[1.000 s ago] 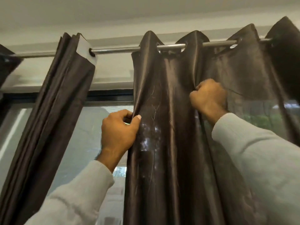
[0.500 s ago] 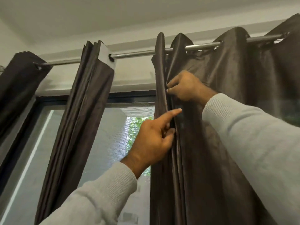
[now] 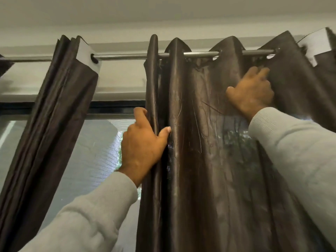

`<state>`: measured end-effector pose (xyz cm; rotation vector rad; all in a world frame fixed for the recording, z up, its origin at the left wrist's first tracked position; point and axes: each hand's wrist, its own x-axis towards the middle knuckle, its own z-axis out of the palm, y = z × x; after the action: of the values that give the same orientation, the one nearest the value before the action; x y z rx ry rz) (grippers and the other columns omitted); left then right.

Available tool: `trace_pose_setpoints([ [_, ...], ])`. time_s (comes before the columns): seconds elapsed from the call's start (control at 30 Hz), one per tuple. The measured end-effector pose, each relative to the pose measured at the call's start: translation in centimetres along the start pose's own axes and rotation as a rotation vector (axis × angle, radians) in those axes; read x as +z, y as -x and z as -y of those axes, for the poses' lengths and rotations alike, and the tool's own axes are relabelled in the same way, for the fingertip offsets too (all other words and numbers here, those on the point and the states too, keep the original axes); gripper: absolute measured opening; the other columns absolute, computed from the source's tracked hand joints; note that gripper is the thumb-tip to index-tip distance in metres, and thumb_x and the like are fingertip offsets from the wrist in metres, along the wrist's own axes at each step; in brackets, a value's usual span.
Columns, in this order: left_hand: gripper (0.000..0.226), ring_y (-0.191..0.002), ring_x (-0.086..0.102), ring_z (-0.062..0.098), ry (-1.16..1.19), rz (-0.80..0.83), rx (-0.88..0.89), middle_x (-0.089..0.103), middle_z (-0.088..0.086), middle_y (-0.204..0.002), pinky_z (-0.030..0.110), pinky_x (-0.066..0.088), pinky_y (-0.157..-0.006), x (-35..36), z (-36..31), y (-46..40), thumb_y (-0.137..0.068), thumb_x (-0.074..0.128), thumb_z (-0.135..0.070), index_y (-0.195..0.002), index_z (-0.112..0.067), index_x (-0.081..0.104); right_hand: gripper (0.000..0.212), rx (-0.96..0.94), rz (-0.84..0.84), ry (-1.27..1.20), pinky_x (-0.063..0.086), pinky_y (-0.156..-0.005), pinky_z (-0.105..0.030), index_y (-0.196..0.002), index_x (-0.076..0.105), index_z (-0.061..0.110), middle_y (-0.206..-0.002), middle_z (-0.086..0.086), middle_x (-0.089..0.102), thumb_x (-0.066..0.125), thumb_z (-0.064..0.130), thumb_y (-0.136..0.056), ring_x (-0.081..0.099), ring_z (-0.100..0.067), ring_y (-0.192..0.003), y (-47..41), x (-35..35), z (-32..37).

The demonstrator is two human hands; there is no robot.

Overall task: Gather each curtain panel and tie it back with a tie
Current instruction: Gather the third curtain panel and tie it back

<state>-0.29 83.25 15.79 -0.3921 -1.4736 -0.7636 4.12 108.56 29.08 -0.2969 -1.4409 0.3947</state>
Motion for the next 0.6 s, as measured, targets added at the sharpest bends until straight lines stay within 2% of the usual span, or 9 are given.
trace_pose_setpoints([
  [0.07,0.049,-0.094,0.071,0.03,-0.001,-0.012,-0.038,0.071,0.002,-0.1,0.046,0.061,-0.083,-0.1,0.1,-1.5,-0.097,0.072,-0.051,-0.131,-0.02,0.054,0.065,0.034,0.084,0.037,0.053,-0.094,-0.052,-0.135,0.056,0.004,-0.141,-0.024,0.056,0.074,0.047,-0.09,0.061,-0.048,-0.122,-1.2,0.1,-1.1],
  [0.13,0.034,-0.083,0.067,0.02,0.013,-0.042,-0.075,0.067,-0.003,-0.088,0.037,0.058,-0.073,-0.4,0.5,-3.2,-0.1,0.07,-0.045,-0.12,-0.018,0.067,0.054,0.03,0.148,0.027,0.054,-0.093,-0.049,-0.126,0.065,0.003,-0.129,-0.025,0.065,0.075,0.044,-0.091,0.065,-0.047,-0.117,-1.7,0.1,-1.6],
  [0.23,0.024,-0.069,0.056,0.004,0.068,-0.03,-0.121,0.062,-0.009,-0.079,0.02,0.039,-0.058,-0.9,1.2,-4.7,-0.101,0.071,-0.038,-0.111,-0.016,0.073,0.046,0.009,0.151,0.022,0.056,-0.099,-0.052,-0.125,0.068,0.002,-0.129,-0.027,0.065,0.073,0.03,-0.089,0.065,-0.048,-0.119,-1.8,0.8,-1.0],
  [0.33,0.015,-0.065,0.058,0.004,0.103,0.007,-0.126,0.064,-0.007,-0.075,0.016,0.036,-0.055,-1.1,2.0,-5.1,-0.103,0.069,-0.028,-0.094,-0.017,0.074,0.045,0.032,0.171,0.027,0.053,-0.102,-0.052,-0.129,0.067,0.003,-0.135,-0.027,0.064,0.07,0.024,-0.089,0.063,-0.047,-0.124,-1.3,1.5,1.4],
  [0.4,0.021,-0.062,0.058,0.006,0.125,0.043,-0.114,0.063,-0.005,-0.068,0.017,0.037,-0.053,-0.9,2.5,-5.5,-0.102,0.068,-0.021,-0.082,-0.016,0.073,0.043,0.009,0.175,0.028,0.053,-0.101,-0.05,-0.131,0.066,0.005,-0.137,-0.025,0.063,0.067,0.023,-0.092,0.062,-0.046,-0.126,-0.5,2.2,4.2],
  [0.5,0.022,-0.065,0.06,0.017,0.103,0.129,-0.05,0.058,-0.008,-0.061,0.025,0.037,-0.058,-0.1,2.4,-5.6,-0.097,0.069,-0.017,-0.075,-0.013,0.07,0.034,-0.247,0.274,-0.141,0.059,-0.092,-0.043,-0.119,0.073,0.007,-0.122,-0.019,0.072,0.07,0.028,-0.092,0.069,-0.041,-0.113,2.0,3.4,10.3],
  [0.57,0.022,-0.065,0.06,0.013,0.131,0.184,0.016,0.06,-0.01,-0.061,0.025,0.039,-0.06,0.4,1.7,-5.5,-0.096,0.068,-0.015,-0.074,-0.015,0.071,0.02,-0.472,0.439,-0.329,0.062,-0.082,-0.032,-0.105,0.08,0.007,-0.104,-0.013,0.078,0.068,0.017,-0.093,0.073,-0.032,-0.099,3.4,4.2,13.8],
  [0.6,0.024,-0.064,0.061,0.012,0.158,0.206,0.039,0.062,-0.009,-0.062,0.027,0.043,-0.061,0.5,1.4,-5.3,-0.096,0.067,-0.016,-0.072,-0.015,0.068,0.02,-0.534,0.495,-0.38,0.058,-0.075,-0.026,-0.104,0.083,0.009,-0.101,-0.007,0.079,0.066,0.01,-0.094,0.073,-0.026,-0.095,3.6,4.2,14.9],
])
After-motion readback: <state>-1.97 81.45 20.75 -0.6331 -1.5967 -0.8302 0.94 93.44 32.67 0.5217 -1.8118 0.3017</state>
